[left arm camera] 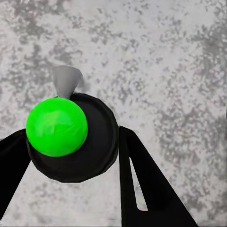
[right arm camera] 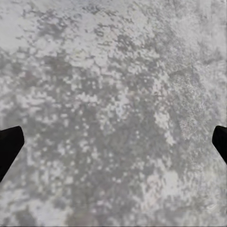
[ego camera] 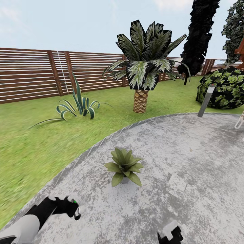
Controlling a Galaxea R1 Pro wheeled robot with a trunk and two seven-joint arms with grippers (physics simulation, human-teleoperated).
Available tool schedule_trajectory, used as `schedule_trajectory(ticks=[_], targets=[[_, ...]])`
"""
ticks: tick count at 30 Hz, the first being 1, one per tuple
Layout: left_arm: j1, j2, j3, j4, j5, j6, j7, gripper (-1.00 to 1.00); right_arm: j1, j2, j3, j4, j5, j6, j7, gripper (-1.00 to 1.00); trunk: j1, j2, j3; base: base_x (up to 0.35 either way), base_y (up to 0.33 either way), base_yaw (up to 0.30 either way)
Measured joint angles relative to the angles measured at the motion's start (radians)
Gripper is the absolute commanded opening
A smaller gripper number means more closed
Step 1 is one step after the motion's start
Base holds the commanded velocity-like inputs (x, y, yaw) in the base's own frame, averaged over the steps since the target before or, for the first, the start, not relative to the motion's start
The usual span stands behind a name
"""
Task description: Pick up the pesticide atomizer in the garden and spray insectifuge to fully cover both potted plants in the garden.
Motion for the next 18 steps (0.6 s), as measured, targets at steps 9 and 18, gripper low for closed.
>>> schedule_trajectory(ticks=[9, 18], targets=[[-0.041, -0.023, 0.012, -0.025, 0.01, 0.4, -0.01, -1.0, 0.0, -0.023, 0.001, 0.026, -0.609, 0.007, -0.063, 1.0, 0.0, 0.0, 0.0, 0.0, 0.0, 0.0], [-0.142, -0.032, -0.023, -0.035, 0.003, 0.641, -0.089, -1.0, 0.0, -0.026, 0.009, 0.025, -0.661, 0.006, -0.058, 1.0, 0.0, 0.0, 0.0, 0.0, 0.0, 0.0]])
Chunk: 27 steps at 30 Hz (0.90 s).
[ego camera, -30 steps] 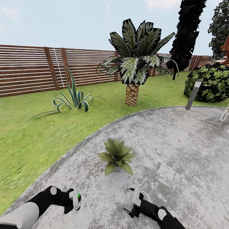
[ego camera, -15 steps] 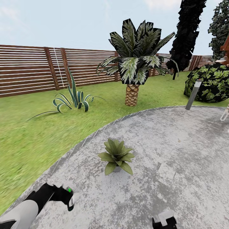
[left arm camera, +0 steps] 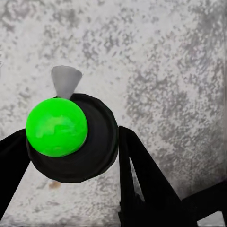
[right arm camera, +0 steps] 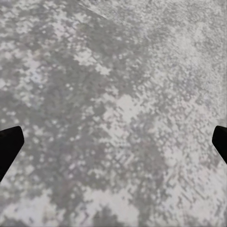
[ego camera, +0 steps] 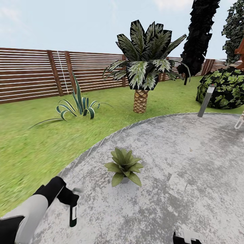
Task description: Pick up the pesticide atomizer in the garden and spray insectifuge to fully cover both potted plants in the garden.
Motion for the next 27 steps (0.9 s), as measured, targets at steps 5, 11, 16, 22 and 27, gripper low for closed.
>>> schedule_trajectory(ticks=[5, 11, 16, 22, 27], targets=[[-0.02, -0.001, -0.106, 0.0, -0.003, 0.057, -0.079, -1.0, 0.0, -0.001, 0.001, 0.007, 0.002, 0.0, 0.0, 1.0, 0.0, 0.0, 0.0, 0.0, 0.0, 0.0], [-0.024, 0.007, -0.293, 0.0, -0.007, 0.077, -0.159, -1.0, 0.002, -0.016, 0.0, 0.01, 0.003, 0.0, 0.002, 1.0, 0.0, 0.0, 0.0, 0.0, 0.0, 0.0], [-0.057, 0.001, -0.309, -0.009, -0.005, 0.082, -0.221, -1.0, 0.003, -0.017, 0.001, 0.01, 0.004, 0.0, 0.033, 1.0, 0.0, 0.0, 0.0, 0.001, 0.0, 0.0], [-0.06, 0.0, -0.313, -0.036, -0.007, 0.085, -0.234, -1.0, 0.003, -0.015, 0.001, 0.01, 0.003, -0.002, 0.046, 1.0, -0.001, 0.0, 0.0, 0.255, 0.0, 0.0], [-0.059, 0.0, -0.314, -0.036, -0.008, 0.086, -0.234, -1.0, 0.003, -0.015, 0.001, 0.01, 0.003, -0.002, 0.046, 1.0, -0.001, 0.0, 0.0, 0.334, 0.003, 0.0]])
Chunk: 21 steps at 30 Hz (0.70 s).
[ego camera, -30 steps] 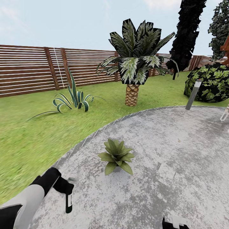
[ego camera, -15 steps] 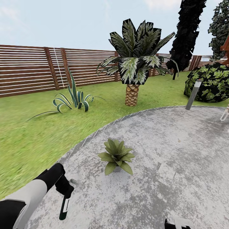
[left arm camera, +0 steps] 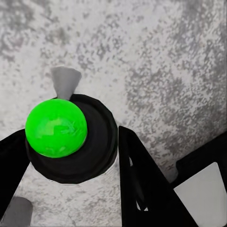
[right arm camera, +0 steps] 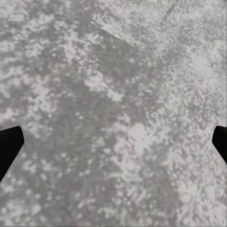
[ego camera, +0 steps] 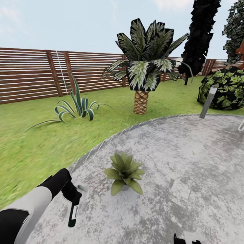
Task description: Pick up the pesticide atomizer in the garden and spray insectifuge to fully cover both potted plants in the garden.
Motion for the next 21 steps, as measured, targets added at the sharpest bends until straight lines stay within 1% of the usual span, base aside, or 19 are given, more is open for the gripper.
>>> schedule_trajectory(ticks=[6, 9, 11, 12, 14, 17, 21], targets=[[0.004, 0.0, -0.001, 0.0, 0.0, 0.0, 0.0, -1.0, 0.0, 0.003, 0.0, 0.0, 0.0, 0.0, -0.001, 1.0, 0.0, 0.0, 0.0, 0.328, 0.132, 0.0], [0.005, -0.001, -0.014, -0.001, 0.0, 0.0, 0.0, -1.0, 0.0, 0.004, 0.0, 0.0, 0.0, 0.0, -0.001, 1.0, 0.0, 0.0, 0.0, 0.31, 0.063, 0.0], [0.005, -0.001, -0.037, -0.001, 0.0, -0.001, -0.001, -1.0, 0.0, 0.004, 0.0, 0.0, -0.001, 0.0, -0.001, 1.0, 0.0, 0.0, 0.0, 0.292, -0.082, 0.0], [0.003, 0.0, -0.061, -0.001, -0.001, -0.001, -0.001, -1.0, 0.0, 0.004, 0.0, 0.0, -0.001, 0.0, -0.002, 1.0, 0.0, 0.0, 0.0, 0.272, -0.123, 0.0], [-0.002, 0.002, -0.098, -0.001, 0.0, -0.001, -0.003, -1.0, 0.0, 0.004, 0.0, 0.0, -0.001, 0.0, -0.002, 1.0, 0.0, 0.0, 0.0, 0.172, -0.066, -0.054], [-0.004, 0.004, -0.121, -0.001, -0.001, -0.001, -0.004, -1.0, 0.0, 0.004, 0.0, 0.0, -0.001, 0.0, -0.002, 1.0, 0.001, 0.0, 0.0, 0.054, -0.02, -0.212], [-0.006, 0.01, -0.128, -0.001, -0.001, -0.002, -0.005, -1.0, 0.0, 0.004, 0.0, -0.001, -0.001, 0.0, -0.002, 1.0, 0.001, 0.0, 0.0, 0.01, -0.004, -0.254]])
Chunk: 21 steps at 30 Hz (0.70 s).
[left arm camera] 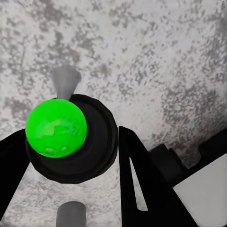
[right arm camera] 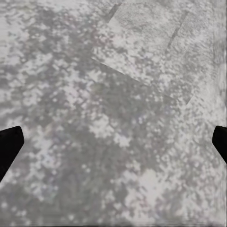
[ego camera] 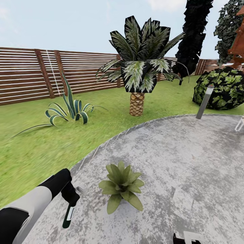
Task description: Pick up the pesticide atomizer in the garden and spray insectifuge to fully cover both potted plants in the garden.
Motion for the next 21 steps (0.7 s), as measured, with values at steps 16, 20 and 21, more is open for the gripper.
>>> schedule_trajectory(ticks=[16, 20, 21], targets=[[0.008, -0.011, 0.001, -0.024, -0.21, -0.004, -0.188, -1.0, 0.001, -0.003, 0.0, 0.001, 0.003, -0.001, 0.0, 1.0, -0.001, 0.0, 0.0, 0.161, -0.045, -0.021], [0.017, -0.01, 0.001, -0.049, -0.217, -0.004, -0.194, -1.0, 0.001, -0.004, 0.0, 0.001, 0.002, 0.0, 0.0, 1.0, 0.0, 0.0, 0.0, 0.153, -0.053, 0.0], [0.017, -0.01, 0.001, -0.051, -0.217, -0.004, -0.194, -1.0, 0.001, -0.004, 0.0, 0.001, 0.001, 0.0, 0.0, 1.0, 0.0, 0.0, 0.0, 0.036, -0.009, 0.0]])
